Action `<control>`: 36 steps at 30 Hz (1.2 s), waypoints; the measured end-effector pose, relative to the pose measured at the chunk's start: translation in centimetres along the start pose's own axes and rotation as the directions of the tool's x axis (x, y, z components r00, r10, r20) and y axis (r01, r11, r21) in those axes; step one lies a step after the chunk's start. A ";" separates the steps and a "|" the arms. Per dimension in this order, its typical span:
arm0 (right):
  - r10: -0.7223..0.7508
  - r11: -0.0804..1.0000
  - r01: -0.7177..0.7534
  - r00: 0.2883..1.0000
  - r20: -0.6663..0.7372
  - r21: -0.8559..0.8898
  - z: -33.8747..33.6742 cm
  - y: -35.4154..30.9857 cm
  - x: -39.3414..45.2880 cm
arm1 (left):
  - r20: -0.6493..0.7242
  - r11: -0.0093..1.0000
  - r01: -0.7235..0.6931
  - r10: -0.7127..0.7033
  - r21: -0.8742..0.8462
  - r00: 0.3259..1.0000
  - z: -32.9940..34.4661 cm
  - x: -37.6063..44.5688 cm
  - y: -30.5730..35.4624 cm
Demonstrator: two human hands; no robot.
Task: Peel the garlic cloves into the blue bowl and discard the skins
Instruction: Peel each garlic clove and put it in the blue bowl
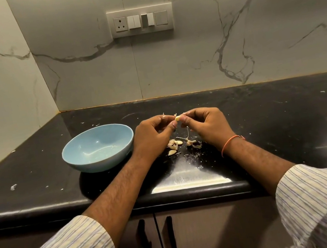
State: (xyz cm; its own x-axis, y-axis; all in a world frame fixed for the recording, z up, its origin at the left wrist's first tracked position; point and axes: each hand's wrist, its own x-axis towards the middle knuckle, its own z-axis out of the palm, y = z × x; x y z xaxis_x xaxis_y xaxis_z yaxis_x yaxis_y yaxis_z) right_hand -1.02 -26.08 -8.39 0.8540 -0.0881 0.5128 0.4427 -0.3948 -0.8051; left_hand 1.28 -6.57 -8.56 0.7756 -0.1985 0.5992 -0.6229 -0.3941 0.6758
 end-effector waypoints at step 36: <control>-0.071 0.972 0.073 0.997 0.019 -0.223 -0.3 -0.2 -0.3 | 0.022 0.999 -0.023 0.022 0.028 1.000 0.0 -0.2 0.2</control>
State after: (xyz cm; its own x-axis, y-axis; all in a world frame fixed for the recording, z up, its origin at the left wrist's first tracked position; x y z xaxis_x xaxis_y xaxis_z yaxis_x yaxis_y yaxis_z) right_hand -1.48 -26.28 -8.26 0.8255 -0.0426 0.5628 0.4318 -0.5945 -0.6784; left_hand 0.96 -6.61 -8.57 0.7636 -0.2266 0.6046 -0.6374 -0.4142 0.6497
